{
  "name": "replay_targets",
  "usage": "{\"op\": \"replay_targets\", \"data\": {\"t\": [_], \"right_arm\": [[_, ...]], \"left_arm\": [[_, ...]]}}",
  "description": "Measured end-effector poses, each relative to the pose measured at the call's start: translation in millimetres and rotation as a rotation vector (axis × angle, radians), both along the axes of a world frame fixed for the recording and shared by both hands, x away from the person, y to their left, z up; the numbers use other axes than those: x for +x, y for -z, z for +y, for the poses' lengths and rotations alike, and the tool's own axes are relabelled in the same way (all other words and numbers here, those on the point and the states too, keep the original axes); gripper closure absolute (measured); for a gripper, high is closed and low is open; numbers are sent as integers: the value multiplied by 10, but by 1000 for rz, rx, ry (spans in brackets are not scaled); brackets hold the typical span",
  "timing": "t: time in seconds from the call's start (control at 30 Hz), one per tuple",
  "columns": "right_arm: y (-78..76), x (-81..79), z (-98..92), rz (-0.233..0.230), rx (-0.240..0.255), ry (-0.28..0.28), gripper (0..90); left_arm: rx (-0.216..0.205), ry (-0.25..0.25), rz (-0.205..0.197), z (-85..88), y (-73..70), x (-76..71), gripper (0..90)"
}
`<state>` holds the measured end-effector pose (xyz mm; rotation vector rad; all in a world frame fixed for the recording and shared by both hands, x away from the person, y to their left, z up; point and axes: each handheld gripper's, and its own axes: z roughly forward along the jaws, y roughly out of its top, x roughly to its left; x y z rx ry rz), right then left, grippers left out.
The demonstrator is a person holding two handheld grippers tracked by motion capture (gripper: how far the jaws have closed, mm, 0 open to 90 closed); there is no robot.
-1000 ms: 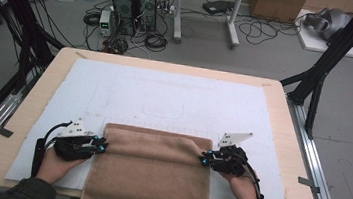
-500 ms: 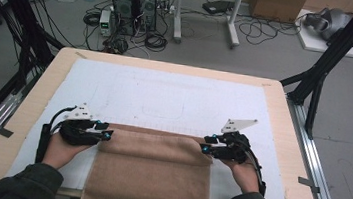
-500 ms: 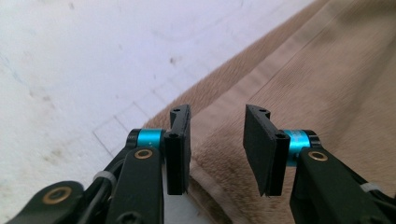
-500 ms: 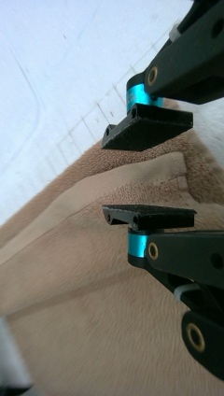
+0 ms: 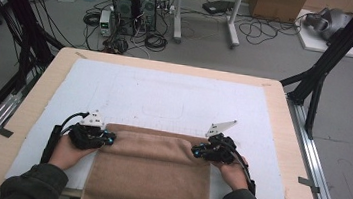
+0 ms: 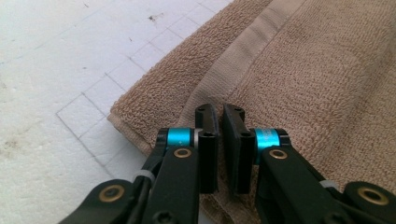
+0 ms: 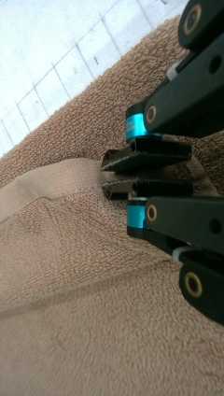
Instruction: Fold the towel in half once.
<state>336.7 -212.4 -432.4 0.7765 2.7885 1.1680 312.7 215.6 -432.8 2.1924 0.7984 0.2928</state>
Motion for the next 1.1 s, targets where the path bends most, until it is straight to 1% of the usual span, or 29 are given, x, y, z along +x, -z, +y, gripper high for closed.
{"op": "replay_targets", "data": {"t": [0.07, 0.17, 0.23, 0.27, 0.3, 0.33, 0.37, 0.4, 0.43, 0.47, 0.6, 0.67, 0.73, 0.77, 0.8, 0.87, 0.9, 0.97, 1.03, 1.1], "right_arm": [[-22, -12, -31, -2, 15, 2, 849], [-68, -40, -78, -18, 40, 4, 850], [-111, -76, -111, -29, 57, 6, 850], [-140, -104, -130, -40, 68, 5, 850], [-165, -134, -143, -40, 77, 3, 850], [-192, -167, -157, -51, 77, 0, 850], [-214, -205, -165, -66, 77, -1, 850], [-231, -250, -169, -71, 76, -6, 850], [-241, -286, -171, -79, 68, -8, 850], [-251, -346, -169, -84, 63, -19, 850], [-291, -558, -176, -105, 63, -49, 850], [-310, -669, -197, -112, 72, -63, 850], [-326, -801, -234, -129, 75, -69, 843], [-333, -860, -251, -142, 74, -77, 805], [-341, -912, -268, -163, 77, -69, 765], [-363, -927, -299, -173, 95, -60, 735], [-378, -916, -309, -181, 104, -51, 718], [-404, -860, -311, -176, 114, -40, 685], [-402, -791, -298, -172, 103, -26, 662], [-370, -683, -282, -163, 90, -11, 632]], "left_arm": [[-9, -6, -3, 19, -22, -17, 853], [-20, -10, -27, 23, -61, -70, 855], [-59, -19, -39, 48, -90, -141, 855], [-70, -26, -47, 62, -98, -181, 855], [-84, -30, -57, 79, -105, -226, 854], [-100, -28, -65, 98, -110, -274, 853], [-111, -20, -76, 120, -116, -325, 853], [-119, -16, -85, 136, -117, -364, 852], [-134, -16, -92, 156, -108, -427, 852], [-140, -20, -94, 166, -93, -475, 852], [-144, -8, -105, 193, -56, -667, 849], [-146, 7, -121, 202, -65, -788, 843], [-151, 32, -132, 217, -93, -896, 803], [-158, 46, -131, 231, -119, -940, 772], [-165, 52, -131, 241, -144, -959, 742], [-176, 58, -132, 243, -187, -975, 678], [-173, 57, -135, 241, -211, -975, 663], [-169, 59, -137, 234, -249, -941, 624], [-170, 61, -136, 232, -270, -892, 595], [-171, 55, -142, 221, -274, -844, 580]]}}
